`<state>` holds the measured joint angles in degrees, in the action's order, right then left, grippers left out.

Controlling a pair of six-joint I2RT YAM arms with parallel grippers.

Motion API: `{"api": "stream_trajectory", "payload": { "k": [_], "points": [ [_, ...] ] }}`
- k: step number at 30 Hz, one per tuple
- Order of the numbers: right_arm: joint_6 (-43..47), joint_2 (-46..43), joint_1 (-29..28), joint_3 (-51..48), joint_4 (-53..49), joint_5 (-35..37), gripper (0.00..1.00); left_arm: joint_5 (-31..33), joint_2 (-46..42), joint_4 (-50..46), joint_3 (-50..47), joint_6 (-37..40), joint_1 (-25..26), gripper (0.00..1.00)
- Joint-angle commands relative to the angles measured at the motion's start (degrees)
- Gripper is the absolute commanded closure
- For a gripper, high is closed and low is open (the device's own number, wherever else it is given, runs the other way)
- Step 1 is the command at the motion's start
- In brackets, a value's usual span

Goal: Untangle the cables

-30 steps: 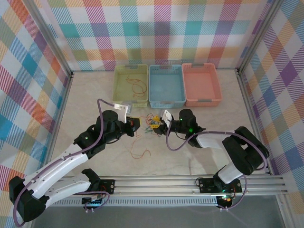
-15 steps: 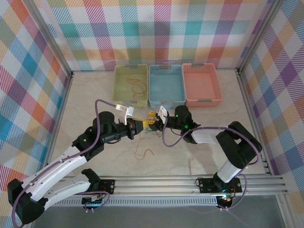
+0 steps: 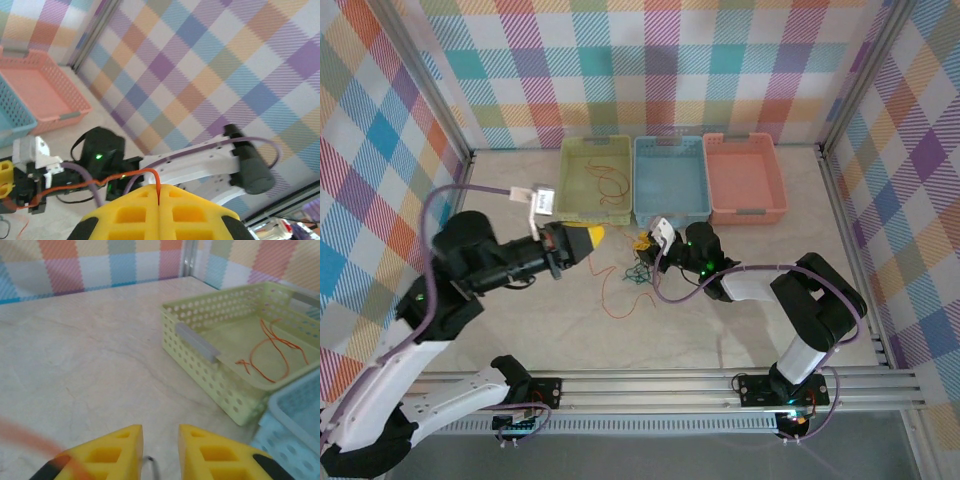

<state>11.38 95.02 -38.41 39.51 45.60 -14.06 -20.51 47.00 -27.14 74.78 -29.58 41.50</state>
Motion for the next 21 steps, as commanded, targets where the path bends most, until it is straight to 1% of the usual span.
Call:
{"api": "stream_trajectory", "payload": {
  "k": [1,7,10,14,17,19,21],
  "points": [
    [-0.91,-0.98,0.75,1.14,-2.13,4.72,0.75,0.37,-0.14,-8.49,7.73,0.17,0.08,1.00],
    [-1.36,-1.16,1.06,1.49,-5.28,7.30,0.74,-0.76,1.50,-10.43,16.27,-0.34,0.04,1.00],
    [-1.81,-1.41,1.44,1.64,-7.12,10.79,0.75,1.04,1.86,-12.04,20.50,0.80,0.04,1.00],
    [-3.86,-2.34,2.48,0.46,-6.85,11.96,0.75,2.91,3.08,-11.95,23.02,1.44,0.08,1.00],
    [-4.61,-3.28,2.72,-0.91,-5.27,12.30,0.74,7.73,6.01,-14.62,24.87,3.73,0.05,1.00],
    [-4.74,-3.52,2.77,-0.95,-6.24,13.22,0.72,13.18,7.60,-15.47,25.56,5.45,0.00,1.00],
    [-5.08,-3.65,2.90,-0.78,-7.86,14.62,0.72,17.02,8.55,-15.44,26.46,6.89,-0.01,1.00]
  ]
}}
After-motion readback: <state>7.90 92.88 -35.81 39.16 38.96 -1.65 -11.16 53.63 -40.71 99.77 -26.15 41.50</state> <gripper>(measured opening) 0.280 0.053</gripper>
